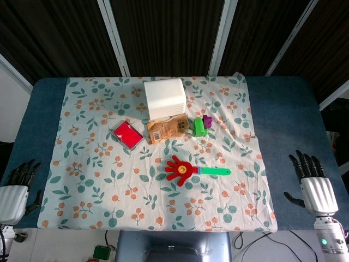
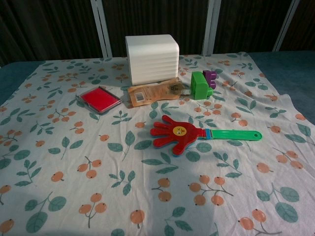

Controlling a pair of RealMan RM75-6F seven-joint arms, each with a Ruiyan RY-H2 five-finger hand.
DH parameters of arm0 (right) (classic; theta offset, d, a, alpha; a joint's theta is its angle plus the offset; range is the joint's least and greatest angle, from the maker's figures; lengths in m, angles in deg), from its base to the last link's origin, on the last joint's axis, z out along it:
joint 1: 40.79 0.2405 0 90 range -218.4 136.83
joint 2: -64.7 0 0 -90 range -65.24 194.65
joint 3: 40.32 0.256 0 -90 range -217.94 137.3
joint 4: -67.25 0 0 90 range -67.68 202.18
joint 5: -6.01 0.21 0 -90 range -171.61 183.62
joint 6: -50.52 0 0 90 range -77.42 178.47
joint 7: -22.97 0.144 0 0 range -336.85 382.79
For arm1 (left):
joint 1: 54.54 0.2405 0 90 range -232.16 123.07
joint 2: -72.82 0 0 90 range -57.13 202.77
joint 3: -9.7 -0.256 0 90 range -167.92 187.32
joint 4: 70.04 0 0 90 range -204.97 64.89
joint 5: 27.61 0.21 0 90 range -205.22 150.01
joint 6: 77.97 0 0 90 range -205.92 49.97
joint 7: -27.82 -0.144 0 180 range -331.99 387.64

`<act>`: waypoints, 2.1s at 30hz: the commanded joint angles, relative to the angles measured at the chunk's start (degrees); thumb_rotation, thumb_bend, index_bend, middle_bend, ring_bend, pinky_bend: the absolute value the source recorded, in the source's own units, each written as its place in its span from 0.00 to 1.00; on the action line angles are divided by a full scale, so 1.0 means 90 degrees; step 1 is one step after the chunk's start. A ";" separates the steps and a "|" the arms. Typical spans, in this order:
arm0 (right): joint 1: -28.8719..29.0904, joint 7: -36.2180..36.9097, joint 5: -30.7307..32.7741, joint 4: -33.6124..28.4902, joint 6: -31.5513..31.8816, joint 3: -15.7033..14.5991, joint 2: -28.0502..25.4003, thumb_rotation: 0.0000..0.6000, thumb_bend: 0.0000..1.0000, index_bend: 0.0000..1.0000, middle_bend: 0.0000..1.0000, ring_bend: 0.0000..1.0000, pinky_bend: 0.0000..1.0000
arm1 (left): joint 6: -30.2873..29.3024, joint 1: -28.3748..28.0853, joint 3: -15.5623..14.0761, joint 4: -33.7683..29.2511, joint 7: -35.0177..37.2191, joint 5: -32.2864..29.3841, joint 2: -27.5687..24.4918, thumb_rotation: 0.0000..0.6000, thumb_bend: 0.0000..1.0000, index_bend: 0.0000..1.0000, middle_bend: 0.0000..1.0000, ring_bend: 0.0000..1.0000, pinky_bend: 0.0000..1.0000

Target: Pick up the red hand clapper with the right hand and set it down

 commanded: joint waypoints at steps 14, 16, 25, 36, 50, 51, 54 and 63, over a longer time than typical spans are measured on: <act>0.0735 -0.0356 0.0478 0.0267 -0.0892 0.0429 0.0973 1.00 0.21 0.01 0.00 0.00 0.00 | 0.0114 -0.0070 -0.0052 -0.0035 0.0115 0.0101 0.0003 1.00 0.48 0.00 0.00 0.02 0.13; 0.0990 -0.0710 0.0691 0.0157 -0.1254 0.0536 0.1152 1.00 0.21 0.02 0.00 0.00 0.00 | 0.0132 -0.0064 -0.0089 -0.0081 0.0075 0.0125 0.0002 1.00 0.48 0.00 0.00 0.02 0.13; 0.2078 -0.2557 0.1715 0.0252 -0.2074 0.1028 0.2488 1.00 0.25 0.36 0.00 0.00 0.00 | 0.0347 -0.0098 -0.0221 -0.0146 0.0234 0.0156 -0.0117 1.00 0.49 0.00 0.00 0.02 0.14; 0.2604 -0.2997 0.2402 0.0885 -0.2338 0.1046 0.3559 1.00 0.36 0.48 0.00 0.00 0.00 | 0.0322 -0.0091 -0.0174 -0.0098 0.0650 0.0089 -0.0251 1.00 0.48 0.00 0.00 0.02 0.14; 0.2698 -0.2554 0.2416 0.1468 -0.2349 0.0850 0.3908 1.00 0.41 0.53 0.01 0.00 0.00 | 0.0297 -0.0078 -0.0228 -0.0115 0.0662 0.0189 -0.0281 1.00 0.48 0.00 0.00 0.02 0.14; 0.2713 -0.2533 0.2416 0.1523 -0.2351 0.0851 0.3934 1.00 0.41 0.53 0.01 0.00 0.00 | 0.0296 -0.0078 -0.0232 -0.0113 0.0648 0.0195 -0.0278 1.00 0.48 0.00 0.00 0.02 0.14; 0.2753 -0.2514 0.2445 0.1658 -0.2362 0.0862 0.4001 1.00 0.41 0.54 0.01 0.00 0.00 | 0.0305 -0.0081 -0.0235 -0.0112 0.0625 0.0195 -0.0278 1.00 0.48 0.00 0.00 0.02 0.14; 0.2831 -0.2506 0.2529 0.1827 -0.2411 0.0849 0.4106 1.00 0.41 0.54 0.01 0.00 0.00 | 0.0274 -0.0062 -0.0264 -0.0123 0.0623 0.0242 -0.0293 1.00 0.48 0.00 0.00 0.02 0.14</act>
